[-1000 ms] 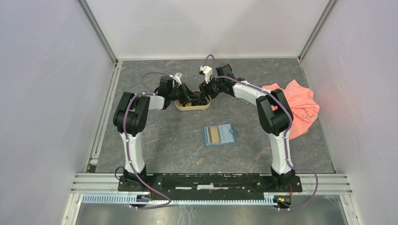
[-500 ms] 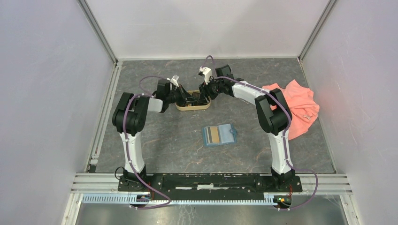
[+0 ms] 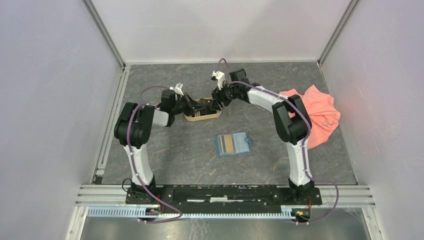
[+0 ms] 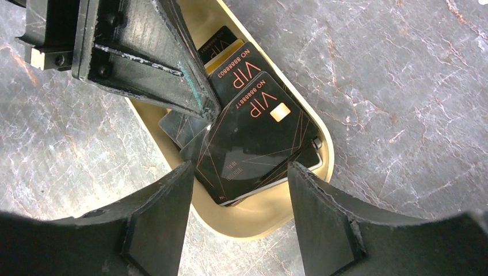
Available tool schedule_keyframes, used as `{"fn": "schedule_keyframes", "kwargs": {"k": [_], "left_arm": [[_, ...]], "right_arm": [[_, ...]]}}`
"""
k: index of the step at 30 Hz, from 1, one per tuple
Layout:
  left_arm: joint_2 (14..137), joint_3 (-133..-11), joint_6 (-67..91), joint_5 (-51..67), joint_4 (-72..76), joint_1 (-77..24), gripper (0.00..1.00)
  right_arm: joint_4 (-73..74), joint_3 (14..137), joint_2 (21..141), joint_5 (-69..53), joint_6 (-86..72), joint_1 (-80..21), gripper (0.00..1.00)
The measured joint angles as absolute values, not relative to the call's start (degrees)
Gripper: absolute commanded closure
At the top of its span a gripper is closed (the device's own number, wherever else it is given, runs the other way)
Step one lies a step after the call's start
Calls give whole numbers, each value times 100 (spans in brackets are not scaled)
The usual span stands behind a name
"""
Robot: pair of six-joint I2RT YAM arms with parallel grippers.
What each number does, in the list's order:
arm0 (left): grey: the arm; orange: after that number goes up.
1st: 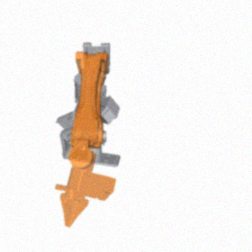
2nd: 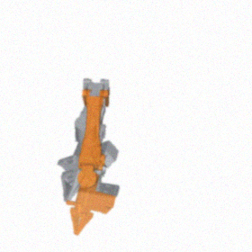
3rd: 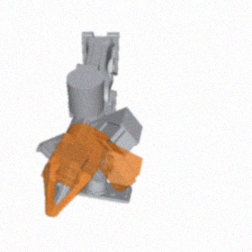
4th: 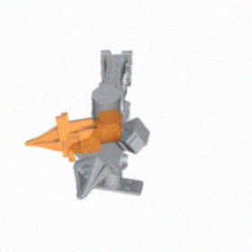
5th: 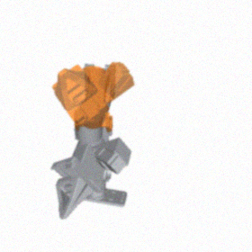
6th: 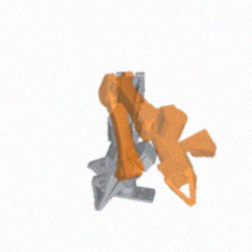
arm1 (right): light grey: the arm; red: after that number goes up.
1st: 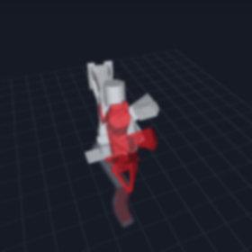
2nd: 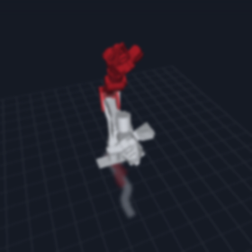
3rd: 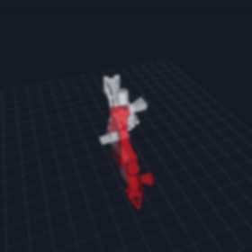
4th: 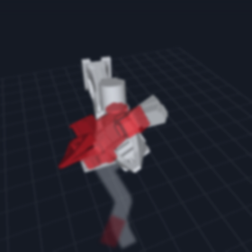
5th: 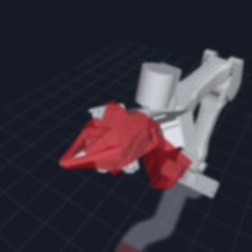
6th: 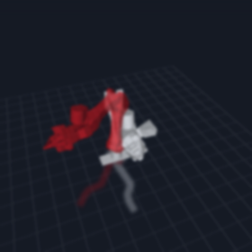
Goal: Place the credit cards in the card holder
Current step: Pick up the credit card from the storage box.
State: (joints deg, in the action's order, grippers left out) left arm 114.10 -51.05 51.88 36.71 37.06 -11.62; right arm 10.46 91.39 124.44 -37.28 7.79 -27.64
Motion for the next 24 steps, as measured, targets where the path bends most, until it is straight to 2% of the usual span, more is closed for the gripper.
{"fn": "schedule_keyframes", "kwargs": {"k": [6,11,24], "left_arm": [[11410,-5100,5319,3680,3898,-1160,89],[11410,-5100,5363,3699,3966,-1157,97],[10871,-4477,5454,3590,4475,-947,98]], "right_arm": [[1037,9139,12436,-3909,735,-2764,33],[1037,9161,12436,-3972,696,-2764,34],[1249,9251,12304,-4209,1004,-2764,32]]}}
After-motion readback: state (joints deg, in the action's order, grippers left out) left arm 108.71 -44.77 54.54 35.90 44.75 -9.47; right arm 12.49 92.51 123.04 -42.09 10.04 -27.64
